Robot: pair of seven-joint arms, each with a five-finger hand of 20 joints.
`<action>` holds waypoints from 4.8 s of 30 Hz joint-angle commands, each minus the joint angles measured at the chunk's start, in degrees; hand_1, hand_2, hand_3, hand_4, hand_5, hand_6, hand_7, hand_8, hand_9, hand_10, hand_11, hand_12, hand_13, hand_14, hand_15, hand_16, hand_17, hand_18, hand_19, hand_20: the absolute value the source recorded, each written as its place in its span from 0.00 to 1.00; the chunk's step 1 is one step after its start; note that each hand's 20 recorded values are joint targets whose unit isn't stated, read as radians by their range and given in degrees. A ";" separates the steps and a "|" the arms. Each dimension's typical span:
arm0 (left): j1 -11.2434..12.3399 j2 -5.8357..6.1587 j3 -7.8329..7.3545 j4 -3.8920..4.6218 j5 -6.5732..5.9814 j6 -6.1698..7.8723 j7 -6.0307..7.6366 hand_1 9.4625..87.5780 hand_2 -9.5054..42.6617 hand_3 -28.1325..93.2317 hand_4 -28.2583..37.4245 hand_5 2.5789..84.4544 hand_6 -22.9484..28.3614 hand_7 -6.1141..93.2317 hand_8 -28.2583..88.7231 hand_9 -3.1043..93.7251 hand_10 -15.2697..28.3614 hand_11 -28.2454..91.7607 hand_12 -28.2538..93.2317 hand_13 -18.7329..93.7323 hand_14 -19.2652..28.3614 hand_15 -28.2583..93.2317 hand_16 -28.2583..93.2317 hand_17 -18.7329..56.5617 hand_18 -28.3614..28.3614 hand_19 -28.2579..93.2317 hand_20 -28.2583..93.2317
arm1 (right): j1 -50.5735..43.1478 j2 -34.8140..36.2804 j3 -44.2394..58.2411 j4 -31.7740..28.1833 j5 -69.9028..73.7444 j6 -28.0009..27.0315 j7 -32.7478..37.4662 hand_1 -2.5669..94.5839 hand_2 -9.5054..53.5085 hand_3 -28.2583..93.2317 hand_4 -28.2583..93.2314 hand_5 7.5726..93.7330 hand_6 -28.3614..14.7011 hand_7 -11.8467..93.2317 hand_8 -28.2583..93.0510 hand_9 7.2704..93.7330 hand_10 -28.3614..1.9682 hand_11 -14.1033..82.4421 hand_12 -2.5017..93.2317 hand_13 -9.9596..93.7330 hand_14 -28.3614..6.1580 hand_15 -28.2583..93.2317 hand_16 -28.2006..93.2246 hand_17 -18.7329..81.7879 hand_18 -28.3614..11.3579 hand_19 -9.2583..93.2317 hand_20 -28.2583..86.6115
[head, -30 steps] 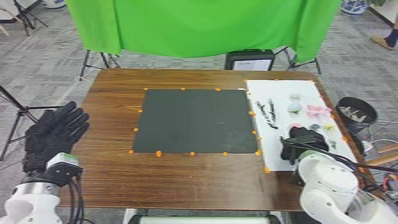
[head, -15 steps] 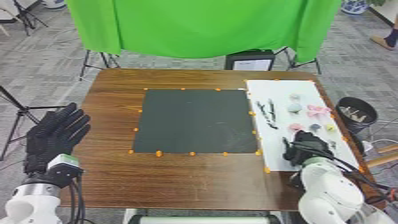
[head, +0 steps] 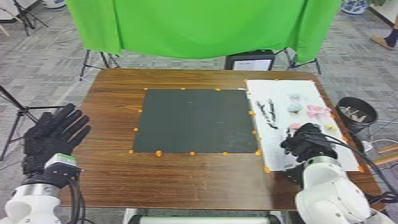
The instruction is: Arrange flowers
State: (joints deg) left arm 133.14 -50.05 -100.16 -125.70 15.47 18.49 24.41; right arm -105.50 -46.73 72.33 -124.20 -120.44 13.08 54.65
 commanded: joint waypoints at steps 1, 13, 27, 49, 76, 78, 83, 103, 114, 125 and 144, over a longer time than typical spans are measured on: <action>3.10 0.33 -2.42 -0.58 -3.63 -0.94 1.33 0.21 0.38 0.85 0.01 0.54 0.66 0.16 0.18 0.43 0.74 0.39 0.33 0.40 0.77 0.51 0.18 0.17 0.79 0.55 0.31 | 11.18 -1.83 -6.92 -0.70 1.43 -1.62 -2.26 0.61 0.00 0.87 0.12 0.76 0.67 0.61 0.38 1.00 0.68 0.30 0.51 0.96 0.71 0.50 0.72 0.74 0.19 0.93 0.50; 5.70 1.57 -4.37 -0.72 -5.70 -1.16 2.03 0.19 0.42 0.84 0.00 0.53 0.65 0.15 0.19 0.43 0.74 0.38 0.33 0.40 0.76 0.50 0.18 0.17 0.79 0.55 0.31 | 39.00 -18.27 -32.51 15.67 1.02 -2.96 -1.63 0.61 0.00 0.87 0.13 0.75 0.67 0.62 0.37 1.00 0.67 0.29 0.51 0.94 0.69 0.52 0.70 0.72 0.17 0.95 0.49; 4.19 3.68 -1.89 -0.36 -7.01 1.68 2.37 0.20 0.41 0.84 0.00 0.54 0.65 0.15 0.18 0.43 0.73 0.38 0.33 0.40 0.75 0.50 0.18 0.18 0.78 0.54 0.31 | 42.90 -32.11 -39.02 30.68 2.63 -4.76 -0.66 0.61 0.00 0.87 0.11 0.74 0.67 0.63 0.37 1.00 0.66 0.30 0.51 0.94 0.66 0.55 0.68 0.71 0.14 0.96 0.49; -2.63 5.31 5.62 1.75 -6.88 2.36 1.29 0.20 0.41 0.85 0.00 0.54 0.65 0.16 0.18 0.43 0.73 0.39 0.33 0.40 0.75 0.50 0.18 0.18 0.78 0.54 0.31 | 34.20 -44.10 -35.27 35.43 -1.76 -7.08 -0.01 0.60 0.00 0.86 0.08 0.75 0.66 0.60 0.37 1.00 0.66 0.32 0.53 0.93 0.62 0.59 0.64 0.71 0.12 0.98 0.49; -2.15 5.05 5.00 1.74 -5.97 2.91 2.76 0.21 0.40 0.85 0.00 0.54 0.66 0.17 0.18 0.42 0.73 0.39 0.33 0.40 0.76 0.51 0.18 0.18 0.78 0.55 0.31 | 33.73 -42.30 -34.06 33.18 -0.86 -10.37 1.11 0.39 0.00 0.87 0.00 0.75 0.57 0.47 0.16 0.91 0.45 0.45 0.31 0.87 0.48 0.65 0.52 0.66 0.06 0.97 0.48; -2.07 5.06 5.01 1.76 -6.48 2.89 3.01 0.21 0.39 0.85 0.00 0.54 0.66 0.17 0.18 0.42 0.74 0.39 0.33 0.40 0.76 0.51 0.18 0.18 0.78 0.55 0.31 | 33.92 -42.07 -34.56 33.11 -1.34 -10.26 1.11 0.38 0.00 0.87 0.00 0.75 0.57 0.46 0.15 0.90 0.44 0.45 0.31 0.87 0.46 0.65 0.52 0.66 0.05 0.97 0.48; -1.90 4.73 4.71 1.60 -6.48 3.13 2.61 0.21 0.39 0.85 0.00 0.54 0.66 0.17 0.18 0.42 0.74 0.39 0.33 0.40 0.76 0.51 0.18 0.17 0.78 0.55 0.31 | 34.09 -41.67 -34.63 32.61 -1.28 -9.59 0.87 0.38 0.00 0.86 0.00 0.75 0.55 0.42 0.15 0.90 0.43 0.45 0.30 0.86 0.45 0.66 0.51 0.65 0.05 0.97 0.47; 4.18 4.80 -1.70 -1.88 -1.96 1.74 7.16 0.21 0.41 0.85 0.01 0.54 0.66 0.17 0.18 0.42 0.74 0.39 0.33 0.40 0.76 0.51 0.18 0.17 0.79 0.55 0.31 | 25.37 -4.90 -11.01 4.05 -12.16 -5.56 -7.04 0.38 0.00 0.86 0.02 0.61 0.46 0.31 0.17 0.64 0.25 0.33 0.23 0.72 0.35 0.69 0.48 0.57 0.04 0.97 0.51; 4.78 4.41 -2.17 -2.40 -1.80 1.61 9.01 0.21 0.41 0.85 0.01 0.54 0.66 0.17 0.18 0.42 0.74 0.39 0.33 0.40 0.76 0.51 0.18 0.17 0.79 0.55 0.31 | -2.87 3.42 19.02 -4.25 -5.25 -17.40 1.61 0.39 0.00 0.87 0.00 0.58 0.41 0.25 0.16 0.58 0.23 0.29 0.20 0.70 0.34 0.71 0.45 0.55 0.03 0.95 0.53; 5.05 4.01 -1.69 -2.66 -3.88 2.71 10.81 0.18 0.45 0.84 0.00 0.54 0.66 0.17 0.18 0.43 0.74 0.39 0.33 0.40 0.76 0.51 0.18 0.17 0.79 0.55 0.31 | -10.66 2.20 28.86 -5.52 1.57 -33.03 1.96 0.38 0.00 0.81 0.00 0.59 0.38 0.22 0.17 0.58 0.24 0.28 0.20 0.71 0.35 0.75 0.44 0.55 0.02 0.95 0.53; 3.92 2.98 -0.87 -2.27 -2.66 3.14 7.98 0.16 0.49 0.82 0.00 0.55 0.67 0.18 0.18 0.44 0.75 0.40 0.34 0.41 0.77 0.52 0.17 0.17 0.79 0.55 0.31 | -8.29 -1.97 23.62 0.83 5.86 -32.30 2.01 0.65 0.00 0.47 0.00 0.64 0.48 0.23 0.15 0.64 0.34 0.26 0.19 0.76 0.44 0.71 0.43 0.57 0.08 0.93 0.54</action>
State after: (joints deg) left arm 137.39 -46.01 -101.72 -127.92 11.81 21.28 34.37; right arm -114.78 -47.59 98.07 -126.76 -115.34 -22.37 56.21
